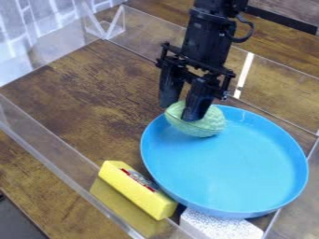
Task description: Put the green object in the blue tray
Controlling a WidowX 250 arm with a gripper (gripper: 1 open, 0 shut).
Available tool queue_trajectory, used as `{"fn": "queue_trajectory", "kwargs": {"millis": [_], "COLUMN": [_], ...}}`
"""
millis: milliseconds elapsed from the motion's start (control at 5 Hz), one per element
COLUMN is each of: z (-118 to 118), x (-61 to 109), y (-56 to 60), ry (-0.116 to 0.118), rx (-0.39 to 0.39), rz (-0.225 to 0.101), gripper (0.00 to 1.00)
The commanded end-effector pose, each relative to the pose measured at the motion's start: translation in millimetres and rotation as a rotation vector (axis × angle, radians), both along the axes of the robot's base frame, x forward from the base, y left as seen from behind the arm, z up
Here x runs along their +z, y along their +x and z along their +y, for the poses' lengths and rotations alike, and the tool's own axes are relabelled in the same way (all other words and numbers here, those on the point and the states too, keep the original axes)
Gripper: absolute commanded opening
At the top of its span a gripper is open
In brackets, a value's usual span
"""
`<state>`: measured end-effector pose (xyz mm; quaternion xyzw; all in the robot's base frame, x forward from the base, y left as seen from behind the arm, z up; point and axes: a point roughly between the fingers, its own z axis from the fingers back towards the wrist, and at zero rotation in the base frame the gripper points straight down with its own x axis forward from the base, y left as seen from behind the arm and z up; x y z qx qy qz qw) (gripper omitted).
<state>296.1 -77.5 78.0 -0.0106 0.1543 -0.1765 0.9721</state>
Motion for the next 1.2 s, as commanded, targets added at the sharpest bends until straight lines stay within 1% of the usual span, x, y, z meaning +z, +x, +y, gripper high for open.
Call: {"fn": "queue_trajectory", "kwargs": {"millis": [0,1000], "z": [7.5,8.3], "x": [35.8,49.7], "y": [10.5,5.8], "ry": [-0.017,0.013], "rx": [0.032,0.057], "rz": [-0.107,-0.075], "gripper": [0.0,0.0]}}
